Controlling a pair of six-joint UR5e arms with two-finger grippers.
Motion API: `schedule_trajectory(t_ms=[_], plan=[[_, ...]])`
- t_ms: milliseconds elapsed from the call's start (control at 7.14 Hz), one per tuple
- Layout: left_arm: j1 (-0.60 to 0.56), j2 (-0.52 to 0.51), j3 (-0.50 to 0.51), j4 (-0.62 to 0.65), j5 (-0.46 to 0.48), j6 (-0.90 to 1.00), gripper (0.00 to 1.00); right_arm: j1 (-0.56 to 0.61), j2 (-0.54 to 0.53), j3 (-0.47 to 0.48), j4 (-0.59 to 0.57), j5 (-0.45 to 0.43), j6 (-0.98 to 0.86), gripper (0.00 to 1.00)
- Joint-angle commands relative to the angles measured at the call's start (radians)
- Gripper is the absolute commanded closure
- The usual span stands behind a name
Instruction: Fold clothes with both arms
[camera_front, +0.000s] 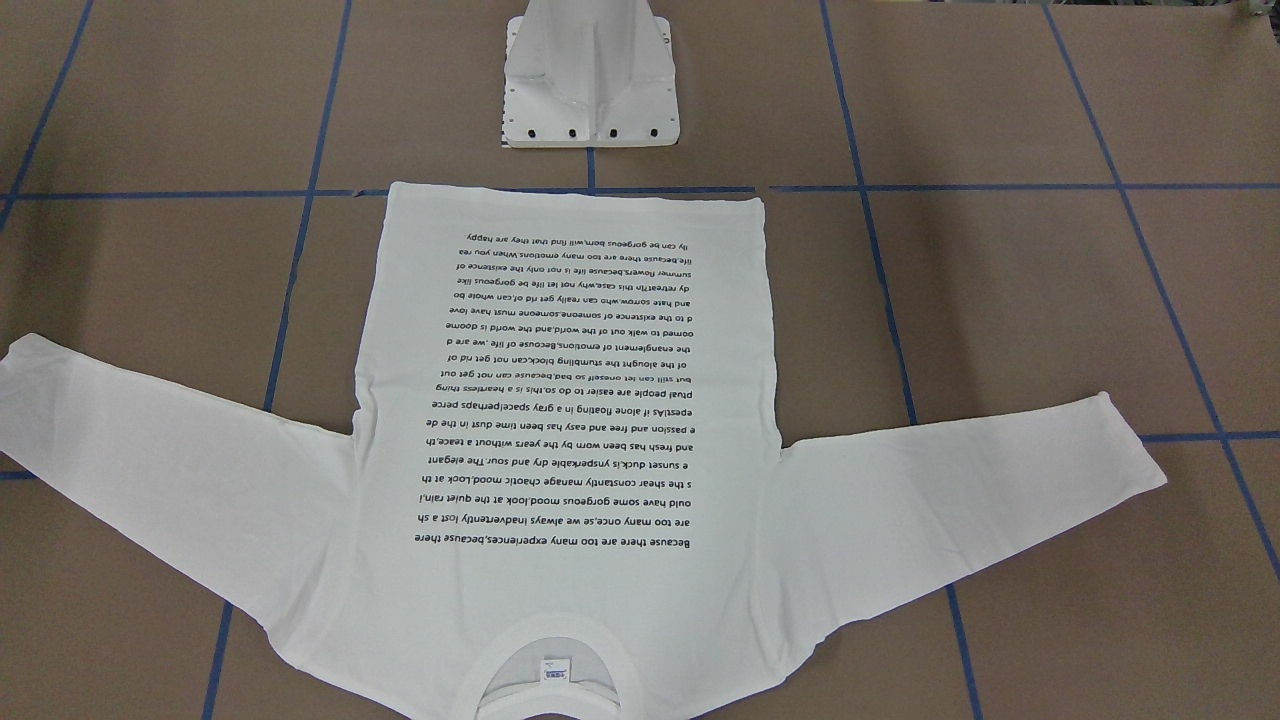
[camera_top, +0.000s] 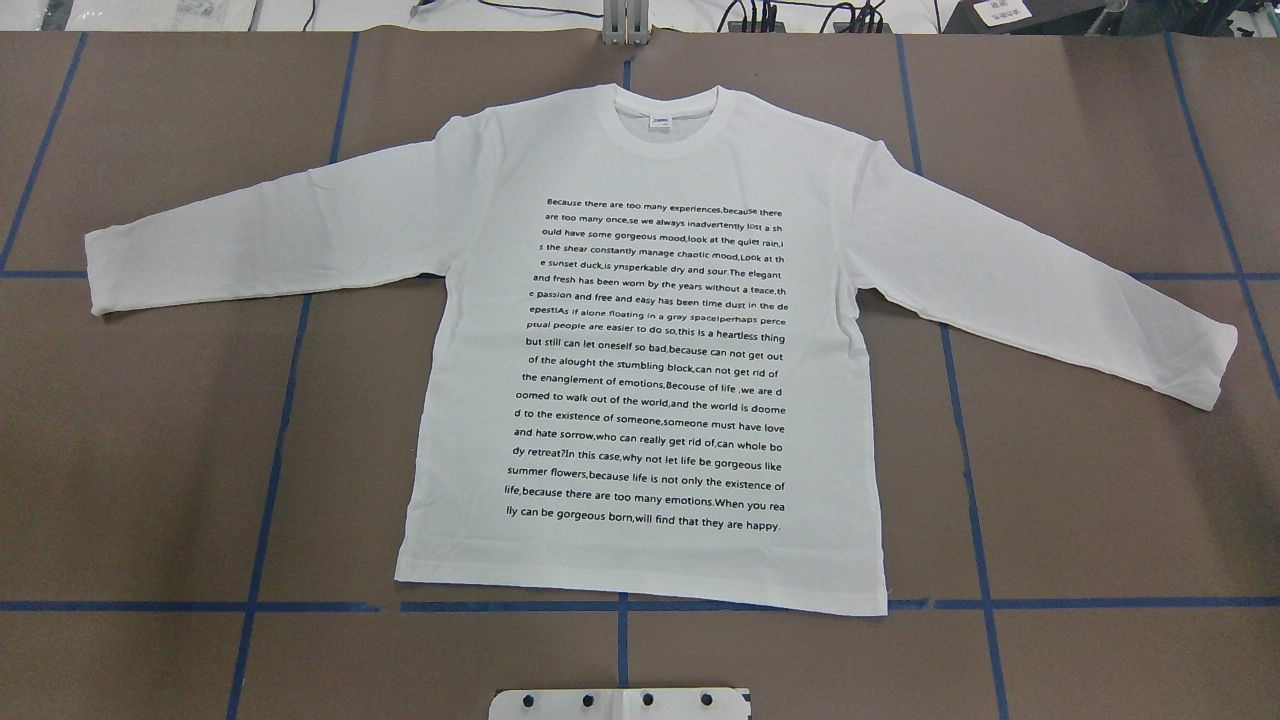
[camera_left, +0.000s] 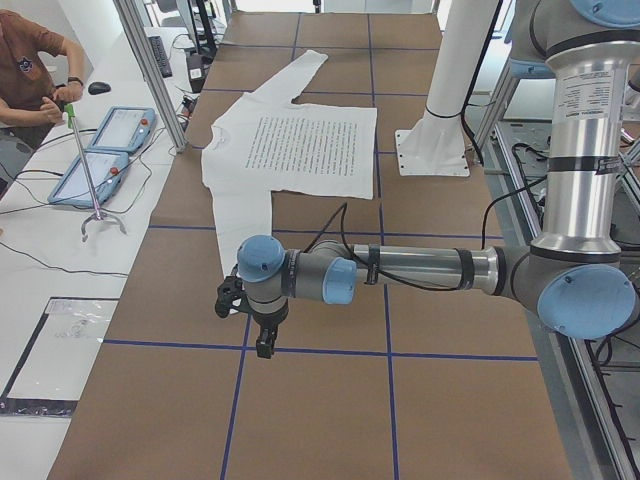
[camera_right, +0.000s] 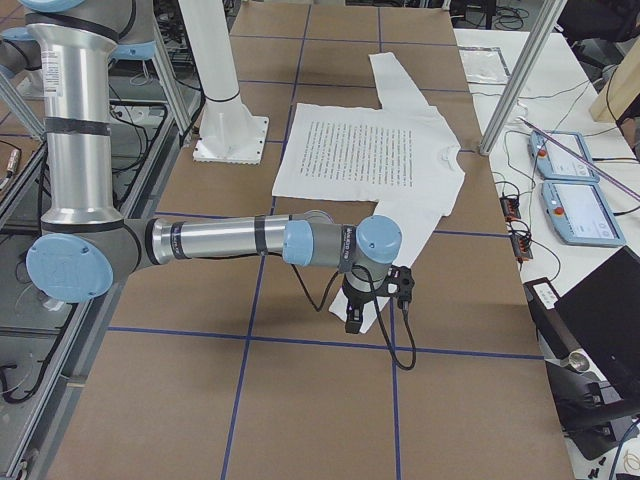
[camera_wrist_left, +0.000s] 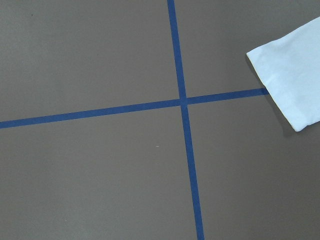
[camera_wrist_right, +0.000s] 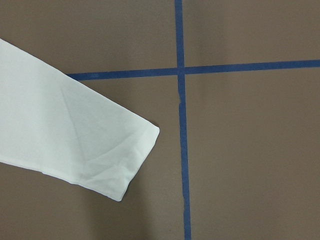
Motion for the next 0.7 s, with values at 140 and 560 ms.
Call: schedule_trajectory(t_ms=[140, 560], plan=[[0.000, 0.002, -0.005, -0.014, -0.001, 0.000, 0.00, 0.000, 0.003, -0.001, 0.000, 0.002, 0.002, 0.00], [0.002, -0.084, -0.019, -0.032, -0.002, -0.009, 0.00, -0.009, 0.006, -0.006, 0.097, 0.002, 0.012, 0.00]])
